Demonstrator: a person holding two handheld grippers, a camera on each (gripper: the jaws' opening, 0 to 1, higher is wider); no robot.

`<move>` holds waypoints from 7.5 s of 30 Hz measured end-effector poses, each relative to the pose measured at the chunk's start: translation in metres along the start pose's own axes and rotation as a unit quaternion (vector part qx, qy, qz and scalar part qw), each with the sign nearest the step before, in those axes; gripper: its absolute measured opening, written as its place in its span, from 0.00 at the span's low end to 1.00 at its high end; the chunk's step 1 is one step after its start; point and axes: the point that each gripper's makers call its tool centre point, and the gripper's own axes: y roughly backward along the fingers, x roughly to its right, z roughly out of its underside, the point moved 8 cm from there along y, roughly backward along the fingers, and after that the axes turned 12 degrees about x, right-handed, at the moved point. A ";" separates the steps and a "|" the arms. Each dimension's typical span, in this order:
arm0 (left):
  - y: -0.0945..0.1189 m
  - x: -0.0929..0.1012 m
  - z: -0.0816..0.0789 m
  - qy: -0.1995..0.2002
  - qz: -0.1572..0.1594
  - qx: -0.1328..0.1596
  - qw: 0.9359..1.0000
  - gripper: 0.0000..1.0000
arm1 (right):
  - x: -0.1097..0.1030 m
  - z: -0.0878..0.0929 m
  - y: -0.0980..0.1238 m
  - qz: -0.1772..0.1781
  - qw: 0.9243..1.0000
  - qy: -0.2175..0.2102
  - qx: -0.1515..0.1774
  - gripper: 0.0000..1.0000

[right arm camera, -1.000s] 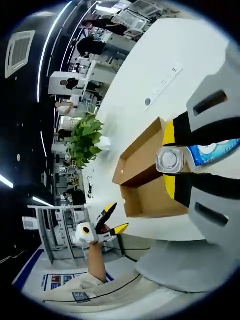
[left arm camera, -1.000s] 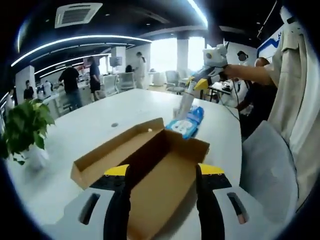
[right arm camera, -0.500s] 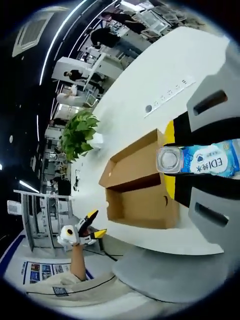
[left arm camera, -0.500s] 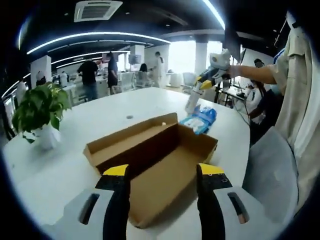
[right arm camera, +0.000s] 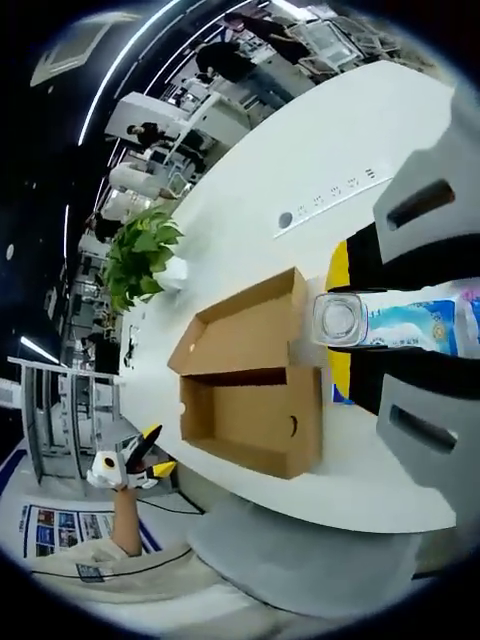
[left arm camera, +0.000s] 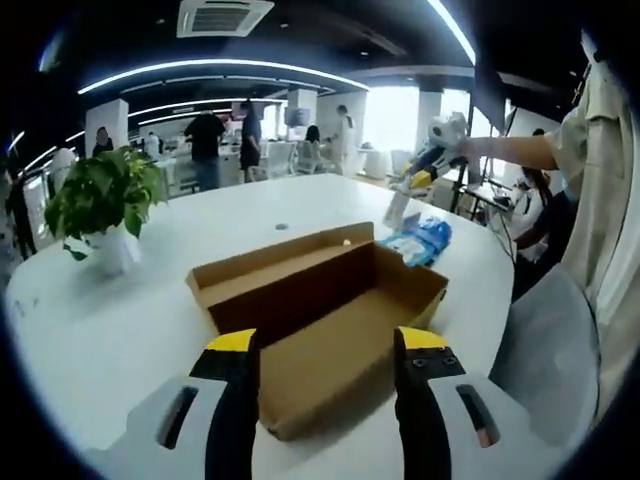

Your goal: Operate the shoe box by opening the lid, removing the specified soft item, and placing it in the target area until the item is outside and the box remains undamaged.

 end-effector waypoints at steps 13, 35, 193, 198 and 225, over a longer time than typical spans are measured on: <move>0.014 0.001 0.007 0.016 -0.025 0.001 1.000 0.56 | 0.020 0.017 -0.009 -0.034 0.999 0.017 -0.024 0.17; 0.028 -0.006 0.015 0.026 -0.054 -0.014 0.998 0.55 | 0.048 0.047 -0.030 -0.077 0.994 0.033 -0.069 0.17; 0.014 -0.034 0.050 0.124 -0.198 -0.077 0.969 0.00 | 0.015 0.026 -0.147 0.201 0.924 -0.314 -0.088 0.19; 0.015 -0.033 0.050 0.124 -0.200 -0.075 0.969 0.00 | 0.008 0.029 -0.154 0.198 0.912 -0.346 -0.096 0.16; 0.015 -0.032 0.052 0.144 -0.205 -0.056 0.967 0.00 | 0.006 0.024 -0.154 0.252 0.888 -0.371 -0.098 0.04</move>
